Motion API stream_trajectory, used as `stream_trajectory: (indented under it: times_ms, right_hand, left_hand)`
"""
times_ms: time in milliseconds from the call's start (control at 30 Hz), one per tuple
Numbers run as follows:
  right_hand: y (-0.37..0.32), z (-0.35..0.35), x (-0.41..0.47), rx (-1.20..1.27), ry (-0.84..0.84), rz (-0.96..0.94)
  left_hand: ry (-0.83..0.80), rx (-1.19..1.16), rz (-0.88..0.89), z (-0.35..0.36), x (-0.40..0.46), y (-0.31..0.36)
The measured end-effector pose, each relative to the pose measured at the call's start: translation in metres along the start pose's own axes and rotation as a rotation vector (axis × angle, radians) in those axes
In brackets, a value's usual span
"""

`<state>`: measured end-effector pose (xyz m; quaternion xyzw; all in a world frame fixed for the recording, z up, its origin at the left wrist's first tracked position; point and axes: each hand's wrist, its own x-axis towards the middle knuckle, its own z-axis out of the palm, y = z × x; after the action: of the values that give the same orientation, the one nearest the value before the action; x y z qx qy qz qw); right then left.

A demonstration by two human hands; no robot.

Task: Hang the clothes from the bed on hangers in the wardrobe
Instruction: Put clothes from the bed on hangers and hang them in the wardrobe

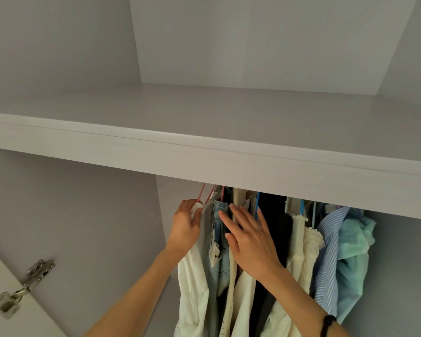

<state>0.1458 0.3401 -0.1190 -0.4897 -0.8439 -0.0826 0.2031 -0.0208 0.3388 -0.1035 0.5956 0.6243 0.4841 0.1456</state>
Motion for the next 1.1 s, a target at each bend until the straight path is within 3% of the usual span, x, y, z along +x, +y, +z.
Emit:
stream_trajectory:
  times_ms: [167, 300, 567, 733, 833, 1000, 1100]
  right_hand:
    - [-0.004, 0.004, 0.005, 0.043, 0.018, 0.008]
    - [-0.012, -0.003, 0.011, 0.193, -0.014, 0.031]
    - [-0.051, -0.013, 0.022, 0.519, 0.225, -0.002]
    - [-0.097, -0.033, 0.028, 0.793, -0.143, 0.01]
    - [-0.124, -0.036, 0.033, 0.88, -0.271, 0.072]
    - [-0.165, -0.043, 0.028, 1.581, -0.502, 0.513]
    - [-0.188, -0.05, 0.019, 1.636, -0.577, 0.556]
  left_hand:
    - [0.06, -0.036, 0.087, -0.023, 0.003, 0.014]
    - [0.075, 0.016, 0.047, -0.034, -0.013, 0.002]
    - [0.192, 0.025, -0.067, -0.054, -0.075, -0.019]
    - [0.218, 0.06, -0.059, -0.064, -0.107, -0.021]
    - [0.197, 0.082, -0.076, -0.066, -0.134, -0.022]
    - [0.222, 0.142, -0.133, -0.08, -0.182, -0.024]
    - [0.218, 0.147, -0.132, -0.096, -0.212, -0.016]
